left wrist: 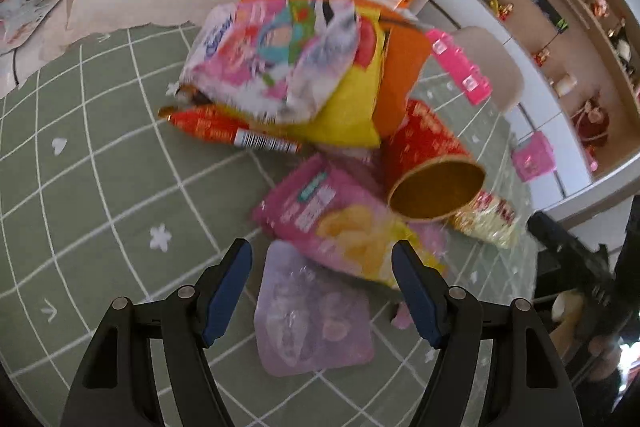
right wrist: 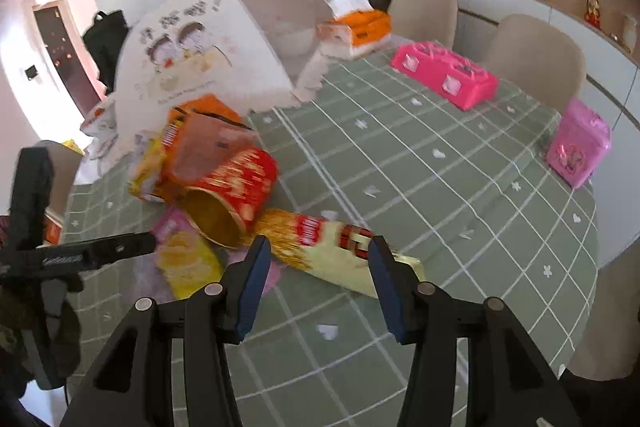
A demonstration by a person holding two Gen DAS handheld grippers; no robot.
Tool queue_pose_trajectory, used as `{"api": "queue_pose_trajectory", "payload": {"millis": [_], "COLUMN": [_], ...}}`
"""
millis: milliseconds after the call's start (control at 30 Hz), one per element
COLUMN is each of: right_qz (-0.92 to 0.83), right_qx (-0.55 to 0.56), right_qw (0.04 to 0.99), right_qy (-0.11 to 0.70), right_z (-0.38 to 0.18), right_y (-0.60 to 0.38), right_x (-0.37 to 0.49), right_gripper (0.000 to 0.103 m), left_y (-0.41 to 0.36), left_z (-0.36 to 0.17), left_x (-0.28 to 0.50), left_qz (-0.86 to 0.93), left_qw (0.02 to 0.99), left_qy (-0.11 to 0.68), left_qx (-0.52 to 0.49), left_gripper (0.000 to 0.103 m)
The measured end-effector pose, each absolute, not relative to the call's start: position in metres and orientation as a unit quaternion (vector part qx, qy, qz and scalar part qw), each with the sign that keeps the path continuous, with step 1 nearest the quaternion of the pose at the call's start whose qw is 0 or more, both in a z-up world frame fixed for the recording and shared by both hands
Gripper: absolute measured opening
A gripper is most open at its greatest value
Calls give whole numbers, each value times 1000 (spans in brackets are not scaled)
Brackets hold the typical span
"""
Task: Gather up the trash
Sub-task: 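Move both open tools back over the snack pile on the table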
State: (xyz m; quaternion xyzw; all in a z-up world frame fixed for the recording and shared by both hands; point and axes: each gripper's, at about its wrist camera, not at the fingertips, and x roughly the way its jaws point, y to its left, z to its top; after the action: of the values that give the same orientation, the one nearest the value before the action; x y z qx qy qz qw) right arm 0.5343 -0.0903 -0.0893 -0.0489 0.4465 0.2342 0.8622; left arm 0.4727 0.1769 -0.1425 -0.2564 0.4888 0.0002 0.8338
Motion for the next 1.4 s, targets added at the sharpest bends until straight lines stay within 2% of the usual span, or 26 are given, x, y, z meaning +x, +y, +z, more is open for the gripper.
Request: {"api": "queue_pose_trajectory", "payload": {"millis": [267,667,800,833,900,933,967,1133,1400], "right_qz": [254,268,264,263,264,262,261,276,386], "right_qx": [-42,-39,-31,-28,-20,-19,-21,-34,-81], "right_qw": [850,845,845,845,845,846,848,846,800], "right_qy": [459,460,464,465,465,463,462,455,453], "right_z": [-106,-112,-112,-112,-110,-109,-108,-102,-109], "right_y": [-106,-100,-100,-100,-101,-101,-100,-88,-25], "right_x": [549,552,549,548,544,542,540,531,515], "right_gripper": [48,48,48,48,48,48,48,48,48], "left_y": [167,128,109,103,105,109,115,158,196], "left_z": [-148,-148,-150,-151,-148,-147,-146,-138,-118], "left_x": [461,455,455,454,449,447,444,425,387], "left_qz": [5,10,24,28,20,19,17,25,66], "left_qw": [829,839,844,844,847,846,845,840,846], "left_qy": [500,526,531,534,529,529,528,513,486], "left_qx": [-250,-138,-67,-43,-52,-66,-85,-176,-212], "left_gripper": [68,67,65,61,42,28,21,14,10]}}
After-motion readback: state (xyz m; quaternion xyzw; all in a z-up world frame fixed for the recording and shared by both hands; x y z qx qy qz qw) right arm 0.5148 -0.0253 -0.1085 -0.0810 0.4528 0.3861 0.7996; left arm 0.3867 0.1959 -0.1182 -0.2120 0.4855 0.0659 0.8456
